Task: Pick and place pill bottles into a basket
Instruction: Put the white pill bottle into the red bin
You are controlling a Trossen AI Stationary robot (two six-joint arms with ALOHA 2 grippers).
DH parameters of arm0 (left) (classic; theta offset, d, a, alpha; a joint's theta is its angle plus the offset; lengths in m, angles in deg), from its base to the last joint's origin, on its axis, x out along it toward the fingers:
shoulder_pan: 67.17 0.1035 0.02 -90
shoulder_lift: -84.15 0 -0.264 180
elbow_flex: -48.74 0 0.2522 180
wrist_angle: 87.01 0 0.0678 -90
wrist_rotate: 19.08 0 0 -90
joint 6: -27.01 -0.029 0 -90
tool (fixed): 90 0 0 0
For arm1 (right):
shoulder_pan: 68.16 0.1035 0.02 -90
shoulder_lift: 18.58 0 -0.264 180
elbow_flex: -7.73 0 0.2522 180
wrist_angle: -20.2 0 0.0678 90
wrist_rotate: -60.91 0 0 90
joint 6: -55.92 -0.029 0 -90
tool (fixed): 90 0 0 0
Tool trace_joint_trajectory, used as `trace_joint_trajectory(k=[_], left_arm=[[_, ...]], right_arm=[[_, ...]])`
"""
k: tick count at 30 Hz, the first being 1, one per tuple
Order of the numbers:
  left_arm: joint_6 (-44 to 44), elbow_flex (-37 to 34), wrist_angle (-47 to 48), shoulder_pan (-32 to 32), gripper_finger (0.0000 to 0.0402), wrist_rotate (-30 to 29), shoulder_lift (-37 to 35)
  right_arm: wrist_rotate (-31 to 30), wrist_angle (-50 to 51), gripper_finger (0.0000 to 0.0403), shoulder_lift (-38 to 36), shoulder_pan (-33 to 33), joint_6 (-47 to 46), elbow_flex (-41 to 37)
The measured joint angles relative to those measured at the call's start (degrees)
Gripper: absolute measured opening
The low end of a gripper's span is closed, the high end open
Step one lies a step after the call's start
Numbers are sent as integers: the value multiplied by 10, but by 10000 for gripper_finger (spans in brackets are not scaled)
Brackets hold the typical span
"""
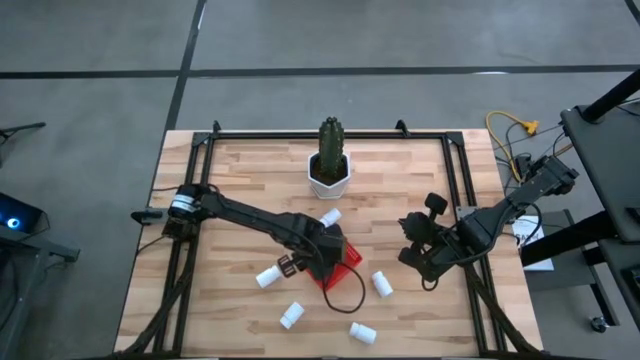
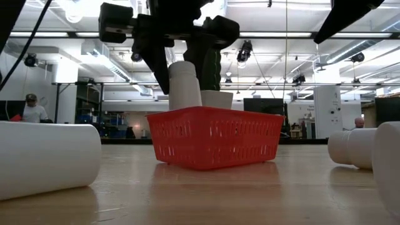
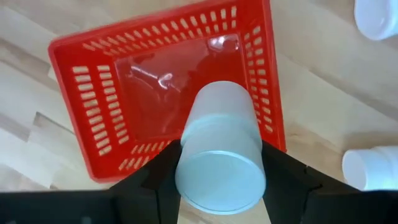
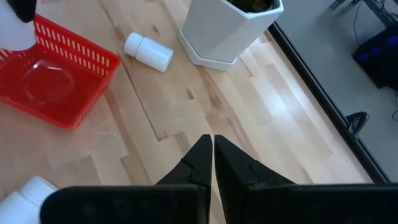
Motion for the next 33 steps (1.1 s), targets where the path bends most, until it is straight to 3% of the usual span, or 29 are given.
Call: trace_joint_trajectory(k=[33], left_arm=[[-31,-55,-55,0,155,14,19]], right_arm=[[15,-4,8,0,0,-15,0]])
